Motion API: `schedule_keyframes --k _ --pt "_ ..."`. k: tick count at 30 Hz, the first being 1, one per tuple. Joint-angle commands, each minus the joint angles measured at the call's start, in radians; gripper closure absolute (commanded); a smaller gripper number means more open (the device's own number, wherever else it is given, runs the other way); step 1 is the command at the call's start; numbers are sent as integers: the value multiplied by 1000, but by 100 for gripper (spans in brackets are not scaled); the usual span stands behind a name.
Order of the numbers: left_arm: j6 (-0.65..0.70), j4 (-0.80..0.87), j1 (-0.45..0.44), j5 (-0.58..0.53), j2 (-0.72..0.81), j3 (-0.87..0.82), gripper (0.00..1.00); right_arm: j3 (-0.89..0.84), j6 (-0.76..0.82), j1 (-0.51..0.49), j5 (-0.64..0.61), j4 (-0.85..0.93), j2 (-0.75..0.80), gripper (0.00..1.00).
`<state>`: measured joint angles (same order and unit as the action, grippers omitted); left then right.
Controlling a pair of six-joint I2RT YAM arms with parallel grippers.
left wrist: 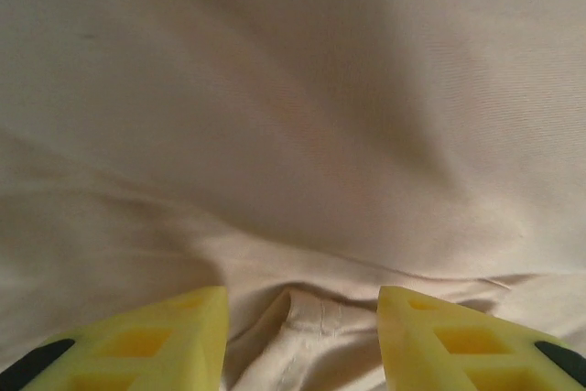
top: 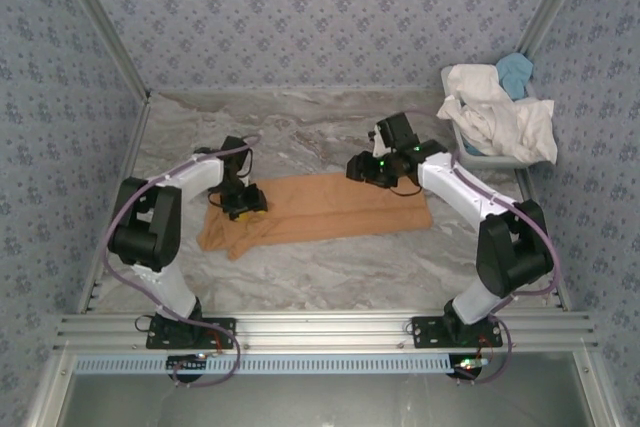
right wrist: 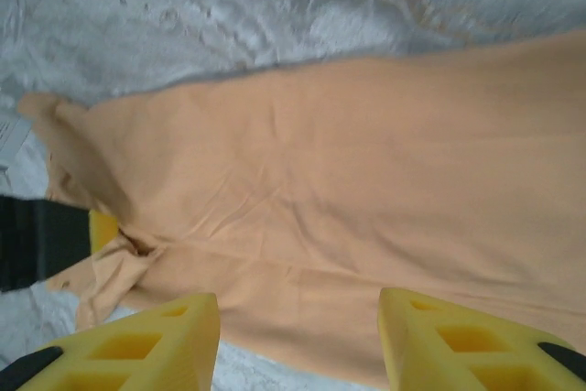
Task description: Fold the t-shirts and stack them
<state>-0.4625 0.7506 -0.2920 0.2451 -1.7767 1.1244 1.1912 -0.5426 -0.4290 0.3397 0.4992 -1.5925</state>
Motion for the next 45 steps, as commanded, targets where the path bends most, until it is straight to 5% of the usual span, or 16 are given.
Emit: schedule_keyframes --k 1,16,27,35,40,45 --pt "63 -44 2 17 -21 -2 56 -50 -39 -3 41 -25 31 49" --pt "-59 2 -81 -6 112 -63 75 -52 -28 18 47 14 35 51" --pt "-166 58 -163 70 128 -63 100 -61 -32 27 48 12 33 53" --pt "-260 106 -230 131 97 -64 96 -83 -33 41 49 7 40 53" --pt "-272 114 -249 156 117 -57 74 -91 -36 41 50 2 39 54" --pt "-256 109 -54 72 260 -107 66 -89 -27 36 66 -34 38 54"
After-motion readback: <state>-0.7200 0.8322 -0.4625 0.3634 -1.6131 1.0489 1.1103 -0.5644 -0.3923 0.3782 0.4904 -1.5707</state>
